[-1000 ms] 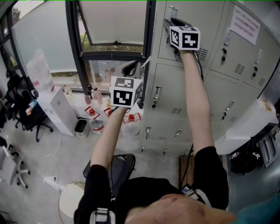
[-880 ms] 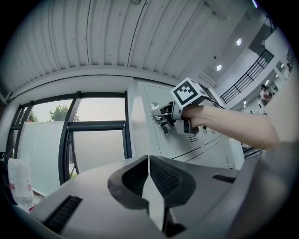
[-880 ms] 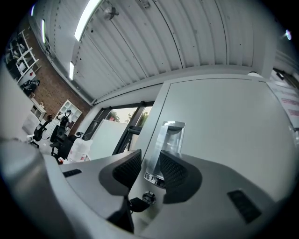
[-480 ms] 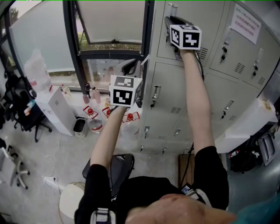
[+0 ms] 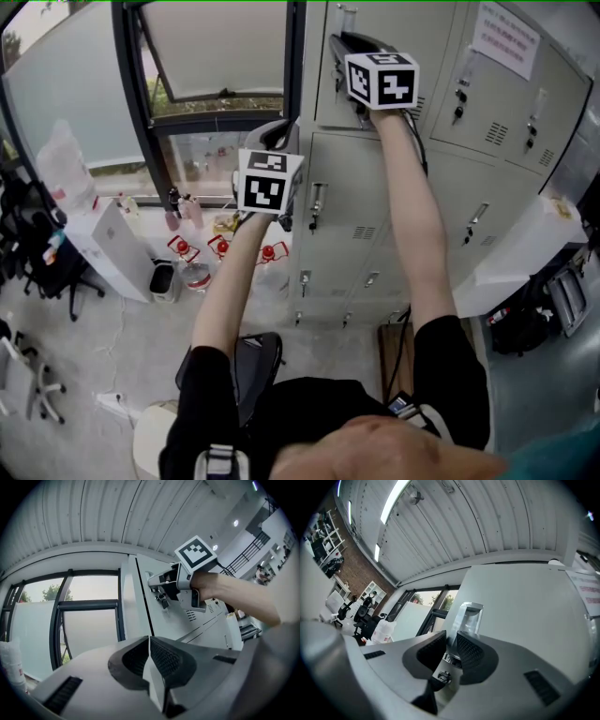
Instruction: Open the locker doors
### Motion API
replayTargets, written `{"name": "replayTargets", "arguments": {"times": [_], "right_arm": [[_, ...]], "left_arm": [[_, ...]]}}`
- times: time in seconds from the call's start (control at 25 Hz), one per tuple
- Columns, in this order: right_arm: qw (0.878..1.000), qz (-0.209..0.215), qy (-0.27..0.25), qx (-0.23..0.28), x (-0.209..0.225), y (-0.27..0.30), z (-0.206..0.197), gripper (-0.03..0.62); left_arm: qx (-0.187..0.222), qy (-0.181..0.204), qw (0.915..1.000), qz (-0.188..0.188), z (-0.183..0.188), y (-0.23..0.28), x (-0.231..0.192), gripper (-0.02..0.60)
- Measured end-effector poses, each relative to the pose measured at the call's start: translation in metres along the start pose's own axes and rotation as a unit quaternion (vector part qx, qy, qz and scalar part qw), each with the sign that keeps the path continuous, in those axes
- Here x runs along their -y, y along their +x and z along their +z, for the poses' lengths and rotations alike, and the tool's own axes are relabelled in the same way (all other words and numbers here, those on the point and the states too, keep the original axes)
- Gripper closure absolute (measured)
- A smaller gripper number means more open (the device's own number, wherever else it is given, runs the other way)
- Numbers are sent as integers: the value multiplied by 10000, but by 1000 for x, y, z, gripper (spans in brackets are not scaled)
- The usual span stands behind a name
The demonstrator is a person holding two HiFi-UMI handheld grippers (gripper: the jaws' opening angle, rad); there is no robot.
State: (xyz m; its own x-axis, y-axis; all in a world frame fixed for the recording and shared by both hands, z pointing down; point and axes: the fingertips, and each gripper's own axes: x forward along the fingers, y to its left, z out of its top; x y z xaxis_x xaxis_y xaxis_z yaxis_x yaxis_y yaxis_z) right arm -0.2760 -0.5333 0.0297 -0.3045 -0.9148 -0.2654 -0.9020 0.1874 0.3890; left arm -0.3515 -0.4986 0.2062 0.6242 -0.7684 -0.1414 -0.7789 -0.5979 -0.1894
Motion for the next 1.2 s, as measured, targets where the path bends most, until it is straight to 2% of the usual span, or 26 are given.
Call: {"name": "replayTargets", "arguments": {"times": [0.24, 0.6, 0.84, 1.2], "right_arm": [[9996, 156, 163, 144, -5, -15, 8, 517], [9988, 356, 189, 273, -12, -37, 14, 517], [9980, 459, 200, 393, -13, -55, 20, 517], [9963, 212, 39, 833, -9, -103, 39, 517]], "left_arm": [[17, -132, 9998, -112, 0, 23, 9, 572], [-60, -76, 9998, -199, 6, 49, 17, 572], [184, -278, 9985, -427, 13, 48, 30, 572], [460, -136, 9959, -767, 33, 34, 56, 572]]}}
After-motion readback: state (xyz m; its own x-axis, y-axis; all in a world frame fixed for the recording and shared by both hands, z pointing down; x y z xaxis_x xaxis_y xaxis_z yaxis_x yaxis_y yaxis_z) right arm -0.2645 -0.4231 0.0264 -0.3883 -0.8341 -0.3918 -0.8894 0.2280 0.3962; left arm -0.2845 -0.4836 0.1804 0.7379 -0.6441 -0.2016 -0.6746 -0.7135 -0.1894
